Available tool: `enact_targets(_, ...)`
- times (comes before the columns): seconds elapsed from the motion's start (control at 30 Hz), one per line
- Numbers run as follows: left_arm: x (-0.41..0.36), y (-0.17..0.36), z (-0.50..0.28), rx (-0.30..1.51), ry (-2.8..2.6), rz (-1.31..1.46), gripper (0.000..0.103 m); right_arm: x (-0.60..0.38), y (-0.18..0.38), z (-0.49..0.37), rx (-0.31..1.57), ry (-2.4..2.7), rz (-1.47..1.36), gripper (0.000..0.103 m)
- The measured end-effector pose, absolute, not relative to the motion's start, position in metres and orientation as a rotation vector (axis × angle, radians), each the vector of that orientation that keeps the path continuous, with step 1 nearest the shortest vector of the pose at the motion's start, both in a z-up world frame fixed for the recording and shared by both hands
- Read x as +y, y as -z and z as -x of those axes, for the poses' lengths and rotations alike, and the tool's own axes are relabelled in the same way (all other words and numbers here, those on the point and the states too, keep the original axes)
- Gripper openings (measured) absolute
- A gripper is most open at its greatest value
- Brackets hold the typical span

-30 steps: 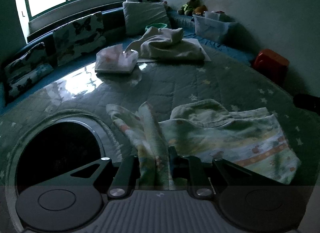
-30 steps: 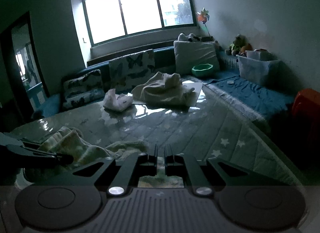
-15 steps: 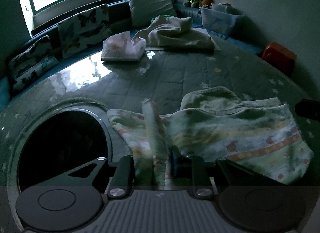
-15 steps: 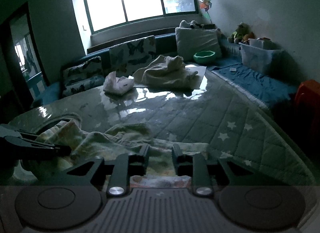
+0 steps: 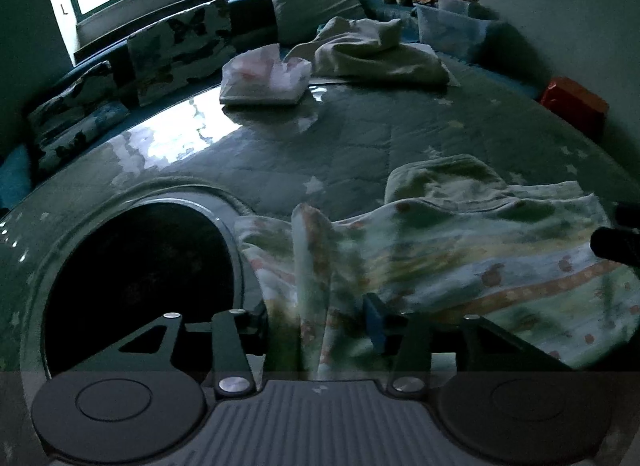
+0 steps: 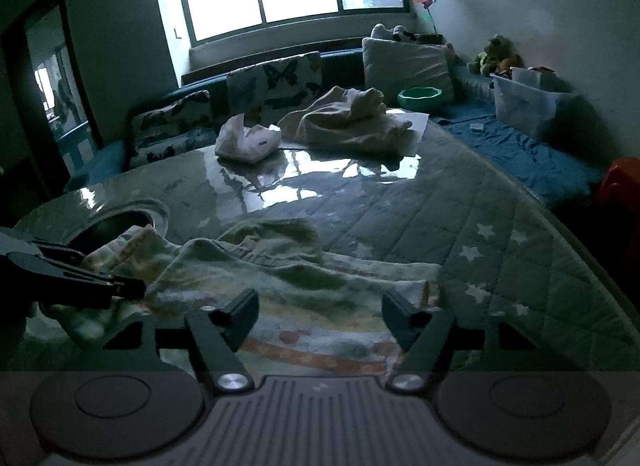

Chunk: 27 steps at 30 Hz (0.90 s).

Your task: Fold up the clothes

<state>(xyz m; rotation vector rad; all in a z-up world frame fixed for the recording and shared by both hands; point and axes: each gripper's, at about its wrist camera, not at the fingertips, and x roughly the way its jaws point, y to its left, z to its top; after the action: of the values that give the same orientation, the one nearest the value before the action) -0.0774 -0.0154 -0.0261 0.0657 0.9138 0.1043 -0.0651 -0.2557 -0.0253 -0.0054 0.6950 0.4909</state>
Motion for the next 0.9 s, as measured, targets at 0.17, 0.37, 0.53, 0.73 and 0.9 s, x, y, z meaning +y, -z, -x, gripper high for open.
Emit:
enact_targets(0.17, -0.012, 0.028, 0.079, 0.917, -0.117, -0.067, 0.054, -0.248, 0.028, 0.066, 0.702, -0.504, 0.017, 0.085)
enact_targets(0.37, -0.009, 0.028, 0.085, 0.912, -0.127, -0.063, 0.056, -0.241, 0.031, 0.067, 0.712, -0.517, 0.036, 0.096)
enact_targets(0.53, -0.007, 0.029, 0.091, 0.909, -0.136, -0.056, 0.062, -0.236, 0.034, 0.071, 0.718, -0.521, 0.051, 0.103)
enact_targets(0.73, -0.007, 0.030, 0.099, 0.901, -0.146, -0.054, 0.074, -0.232, 0.034, 0.074, 0.714, -0.531, 0.062, 0.103)
enact_targets(0.9, -0.008, 0.029, 0.105, 0.889, -0.149, -0.057, 0.080, -0.229, 0.034, 0.076, 0.711, -0.529, 0.060, 0.103)
